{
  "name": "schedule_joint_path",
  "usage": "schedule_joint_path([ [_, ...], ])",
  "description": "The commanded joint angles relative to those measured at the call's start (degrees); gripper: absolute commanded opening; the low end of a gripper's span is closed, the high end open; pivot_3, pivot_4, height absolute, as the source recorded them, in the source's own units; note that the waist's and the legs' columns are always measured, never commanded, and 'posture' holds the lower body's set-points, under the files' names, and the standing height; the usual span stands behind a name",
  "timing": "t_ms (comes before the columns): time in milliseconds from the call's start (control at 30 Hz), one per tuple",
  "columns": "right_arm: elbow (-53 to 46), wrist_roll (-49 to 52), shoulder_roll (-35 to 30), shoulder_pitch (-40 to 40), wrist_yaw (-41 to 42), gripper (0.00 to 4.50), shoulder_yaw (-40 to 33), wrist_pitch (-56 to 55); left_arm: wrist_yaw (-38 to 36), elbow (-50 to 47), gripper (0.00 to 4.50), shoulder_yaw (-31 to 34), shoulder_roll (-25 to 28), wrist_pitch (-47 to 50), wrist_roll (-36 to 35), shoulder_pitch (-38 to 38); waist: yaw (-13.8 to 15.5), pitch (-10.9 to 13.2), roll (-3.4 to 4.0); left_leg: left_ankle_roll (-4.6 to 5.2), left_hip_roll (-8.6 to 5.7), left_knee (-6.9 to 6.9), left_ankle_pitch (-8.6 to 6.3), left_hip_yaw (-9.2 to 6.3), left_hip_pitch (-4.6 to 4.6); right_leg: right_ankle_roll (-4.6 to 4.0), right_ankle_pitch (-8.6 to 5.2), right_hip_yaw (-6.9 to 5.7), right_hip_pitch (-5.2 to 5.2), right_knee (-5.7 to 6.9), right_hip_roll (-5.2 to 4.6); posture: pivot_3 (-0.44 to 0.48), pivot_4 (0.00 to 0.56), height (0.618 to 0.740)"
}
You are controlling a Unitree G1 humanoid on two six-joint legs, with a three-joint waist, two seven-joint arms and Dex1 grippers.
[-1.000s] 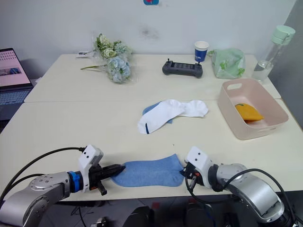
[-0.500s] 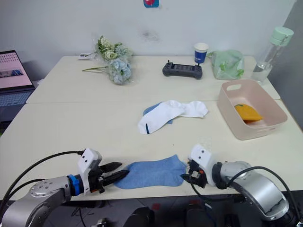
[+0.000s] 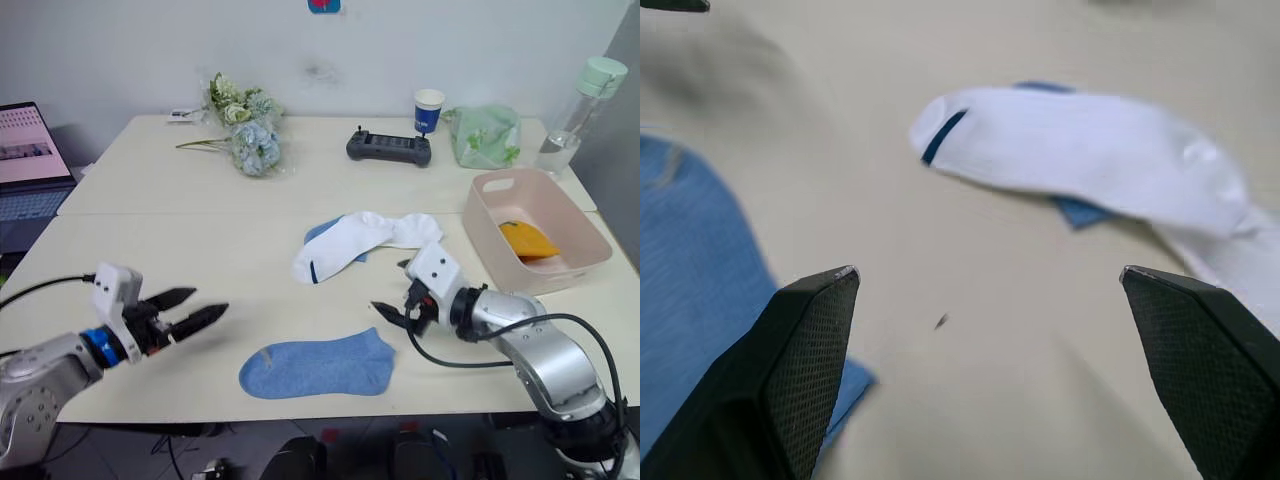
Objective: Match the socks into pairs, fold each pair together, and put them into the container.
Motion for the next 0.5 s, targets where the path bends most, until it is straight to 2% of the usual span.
schedule_joint_path([
  [33,-0.9,-0.2,0.3,-1.5,-0.2,4.50,-0.4,-0.7,1.7,5.8,4.47,-4.5,0.4,-0.4,3.1,-9.1,0.2,0.0,-0.02,0.00,-0.02,0.01,0.00,-0.05,-0.05,0.00,0.00,-0.05,-0.01,-0.03,-0.01,0.000,0.150,0.740],
  [167,-2.0,0.2,0.2,-2.3,0.2,4.50,-0.5,0.3,0.6,15.9,4.47,-11.3,-1.2,-1.8,7.2,-20.7,0.0,0.0,-0.02,-0.16,-0.07,0.03,0.09,-0.02,-0.13,0.00,0.00,-0.05,-0.05,-0.07,-0.03,0.000,0.150,0.740],
  [267,-3.0,0.3,0.2,-2.6,0.0,4.50,-0.5,1.2,0.4,28.4,4.47,-16.7,-4.5,-4.7,12.1,-31.5,-0.1,0.0,-0.04,-0.17,-0.06,0.04,0.10,-0.02,-0.18,0.00,0.00,-0.06,-0.13,-0.02,0.01,0.000,0.150,0.740],
  [500,-6.1,0.0,0.6,-1.3,-1.8,4.50,-0.4,3.3,-0.5,58.6,4.47,-20.3,-12.6,-13.8,19.7,-50.6,-0.7,0.0,-0.13,-0.18,-0.09,0.14,0.12,0.25,-0.57,0.00,0.00,-0.03,-0.74,0.32,0.03,0.000,0.150,0.740],
])
